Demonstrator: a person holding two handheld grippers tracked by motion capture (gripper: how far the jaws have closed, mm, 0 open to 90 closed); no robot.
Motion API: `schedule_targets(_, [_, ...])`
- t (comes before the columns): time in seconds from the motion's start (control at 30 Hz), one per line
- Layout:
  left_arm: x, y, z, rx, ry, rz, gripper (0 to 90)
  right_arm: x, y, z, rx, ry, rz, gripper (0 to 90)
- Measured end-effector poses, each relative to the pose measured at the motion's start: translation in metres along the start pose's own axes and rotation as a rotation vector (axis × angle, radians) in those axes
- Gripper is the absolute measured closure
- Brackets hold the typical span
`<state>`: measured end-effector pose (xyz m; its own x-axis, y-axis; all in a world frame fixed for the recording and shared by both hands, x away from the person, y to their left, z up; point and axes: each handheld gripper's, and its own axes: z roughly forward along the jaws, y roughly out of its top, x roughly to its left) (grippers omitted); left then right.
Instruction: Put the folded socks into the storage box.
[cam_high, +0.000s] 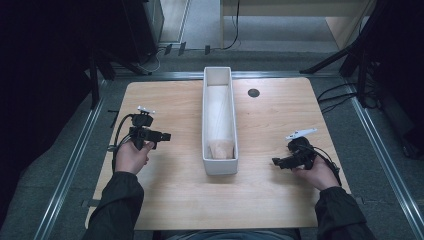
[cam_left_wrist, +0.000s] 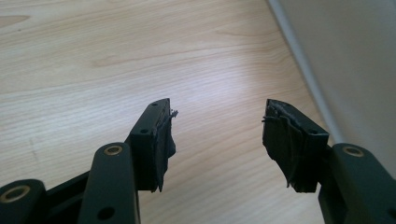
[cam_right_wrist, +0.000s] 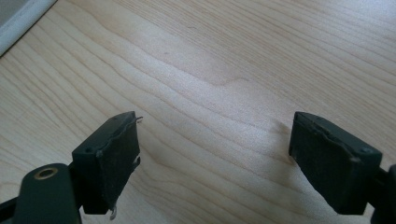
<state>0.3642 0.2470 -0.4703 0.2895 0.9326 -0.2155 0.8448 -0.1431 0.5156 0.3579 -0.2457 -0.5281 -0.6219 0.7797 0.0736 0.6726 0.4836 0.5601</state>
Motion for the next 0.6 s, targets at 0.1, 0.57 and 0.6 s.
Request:
schedule_targets(0.1, [0.007, -0.003, 0.006, 0.006, 0.001, 0.001, 41.5, 0.001, 0.0, 0.0, 0.0, 0.002, 0.001, 16.1])
schedule_targets(0.57, [0.027, -0.015, 0.02, 0.015, -0.007, 0.005, 40.6, 0.0, -0.004, -0.002, 0.002, 0.003, 0.001, 16.3])
schedule_targets(0.6, [0.029, -0.016, 0.022, 0.015, -0.011, 0.003, 40.6, 0.0, -0.004, -0.002, 0.003, 0.003, 0.003, 16.3])
